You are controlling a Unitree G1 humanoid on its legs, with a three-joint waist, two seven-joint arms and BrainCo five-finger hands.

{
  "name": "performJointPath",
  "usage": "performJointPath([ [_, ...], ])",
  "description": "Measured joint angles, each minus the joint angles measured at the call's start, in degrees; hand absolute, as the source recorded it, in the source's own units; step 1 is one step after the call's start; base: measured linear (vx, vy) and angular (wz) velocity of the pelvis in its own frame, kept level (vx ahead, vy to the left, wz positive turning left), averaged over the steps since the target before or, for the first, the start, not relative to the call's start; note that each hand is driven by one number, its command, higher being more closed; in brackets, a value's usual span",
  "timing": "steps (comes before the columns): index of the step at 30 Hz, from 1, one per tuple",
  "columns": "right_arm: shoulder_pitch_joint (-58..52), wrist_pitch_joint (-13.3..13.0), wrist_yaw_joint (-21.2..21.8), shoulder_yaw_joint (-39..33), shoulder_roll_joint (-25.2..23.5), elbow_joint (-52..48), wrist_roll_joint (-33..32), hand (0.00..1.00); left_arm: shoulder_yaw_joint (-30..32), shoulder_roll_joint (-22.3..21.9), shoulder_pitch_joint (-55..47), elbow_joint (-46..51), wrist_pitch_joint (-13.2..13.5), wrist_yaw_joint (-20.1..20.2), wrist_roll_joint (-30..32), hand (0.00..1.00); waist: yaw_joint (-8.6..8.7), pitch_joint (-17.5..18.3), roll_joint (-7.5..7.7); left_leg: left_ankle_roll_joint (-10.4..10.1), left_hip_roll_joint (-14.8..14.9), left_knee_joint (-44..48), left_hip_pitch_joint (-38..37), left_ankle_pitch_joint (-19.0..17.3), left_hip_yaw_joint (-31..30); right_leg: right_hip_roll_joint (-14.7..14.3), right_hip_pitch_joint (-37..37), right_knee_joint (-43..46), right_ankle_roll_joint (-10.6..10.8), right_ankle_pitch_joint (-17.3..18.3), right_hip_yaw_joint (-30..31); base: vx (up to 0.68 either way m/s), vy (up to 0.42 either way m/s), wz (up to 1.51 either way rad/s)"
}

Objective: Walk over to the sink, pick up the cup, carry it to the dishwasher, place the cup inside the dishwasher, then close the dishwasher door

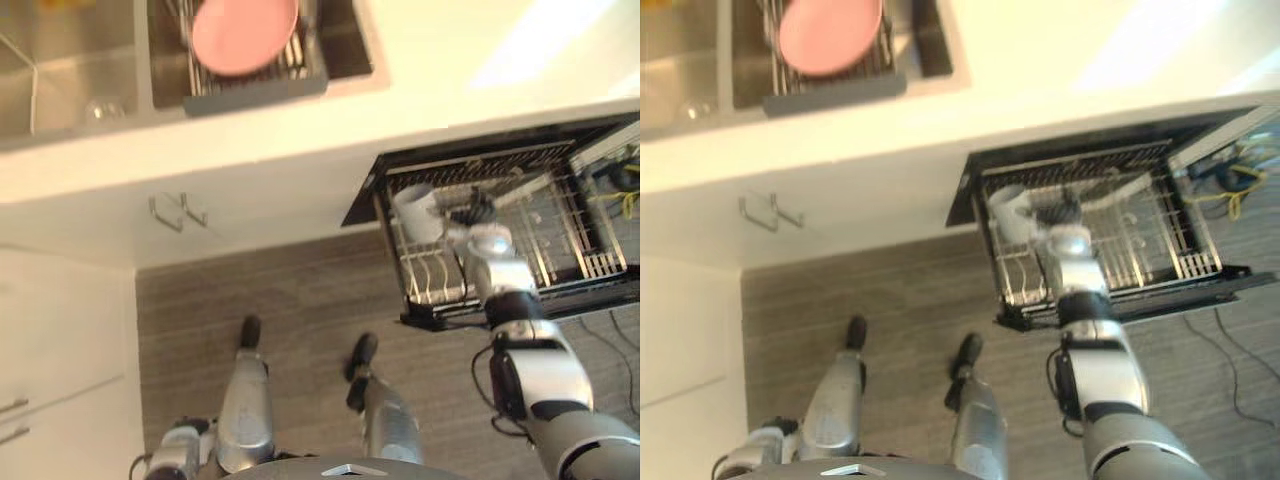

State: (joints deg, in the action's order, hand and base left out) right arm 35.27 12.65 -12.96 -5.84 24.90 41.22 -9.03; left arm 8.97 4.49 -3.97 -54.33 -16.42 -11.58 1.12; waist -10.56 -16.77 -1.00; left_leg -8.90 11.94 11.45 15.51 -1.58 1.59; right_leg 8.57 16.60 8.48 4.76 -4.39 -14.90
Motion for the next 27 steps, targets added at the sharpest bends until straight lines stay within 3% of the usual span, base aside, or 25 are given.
performJointPath([
  [4,-6.49,0.01,0.39,-1.39,-0.51,-0.81,0.46,0.0,-0.05,-0.04,-2.1,-0.88,-0.38,0.69,2.54,0.0,1.26,3.17,-0.58,-0.29,-0.03,-0.68,-3.89,-0.76,0.29,-0.2,-4.69,-2.31,0.55,-0.07,-0.2,0.09,0.028,-0.03],
  [10,-14.54,0.0,0.3,-2.27,-2.71,-9.72,0.38,0.0,-0.1,-0.22,-6.22,-2.18,-0.51,1.22,4.24,0.0,2.44,8.67,-0.48,-0.26,-0.47,-3.82,-8.25,-0.84,1.55,-1.07,-10.34,-9.38,1.4,-2.49,0.29,0.03,0.011,-0.06],
  [13,-18.77,-0.11,0.35,-2.37,-4.92,-16.43,-2.39,0.0,-0.05,-0.19,-7.73,-2.62,-1.49,1.95,4.79,0.0,3.72,10.47,-0.25,-0.22,-0.85,-4.76,-9.7,-0.75,1.65,-1.13,-11.73,-10.94,1.4,-2.89,0.99,0.03,0.003,-0.03],
  [15,-21.71,-0.85,2.58,-2.65,-7.34,-22.53,-7.93,0.0,0.08,-0.29,-8.34,-2.61,-2.67,2.44,4.91,0.0,4.6,10.71,-0.25,-0.27,-0.93,-4.85,-10.94,-0.99,2.04,-1.21,-12.86,-11.69,1.78,-3.35,1.57,0.03,-0.002,-0.13],
  [16,-23.56,-1.81,4.51,-2.83,-8.83,-25.82,-11.86,0.0,0.36,-0.36,-8.56,-2.61,-3.33,2.64,5.28,0.0,4.9,11.14,-0.22,-0.26,-0.96,-5.08,-11.41,-1.0,2.51,-1.22,-12.98,-11.83,1.57,-3.63,1.97,0.02,-0.002,-0.2],
  [19,-30.35,-8.66,14.04,-2.83,-15.17,-33.12,-27.71,0.0,3.59,-0.72,-8.71,-2.98,-4.9,3.85,5.32,0.0,6.21,12.19,-0.07,-0.17,-1.19,-6.22,-13.38,-1.01,3.21,-1.21,-14.91,-13.06,1.77,-3.83,2.43,0.03,-0.003,-0.08],
  [20,-36.7,-19.93,26.78,-2.76,-19.91,-45.41,-33.29,0.0,12.54,-3.6,-11.01,-3.16,-6.0,6.87,-3.32,0.0,7.66,12.58,-1.31,2.23,-1.41,-3.66,-14.86,-4.12,3.74,-0.78,-17.53,-13.06,2.26,-2.61,3.12,0.0,0.0,0.0],
  [27,-36.71,-20.0,26.58,-1.83,-19.93,-48.49,-33.41,0.0,13.2,-3.71,-11.15,-3.04,-6.01,6.76,-5.69,0.0,7.89,12.56,-1.36,2.32,-1.78,-4.68,-15.01,-3.75,3.5,-0.22,-17.96,-13.05,2.33,-2.4,1.56,0.0,0.002,0.07],
])
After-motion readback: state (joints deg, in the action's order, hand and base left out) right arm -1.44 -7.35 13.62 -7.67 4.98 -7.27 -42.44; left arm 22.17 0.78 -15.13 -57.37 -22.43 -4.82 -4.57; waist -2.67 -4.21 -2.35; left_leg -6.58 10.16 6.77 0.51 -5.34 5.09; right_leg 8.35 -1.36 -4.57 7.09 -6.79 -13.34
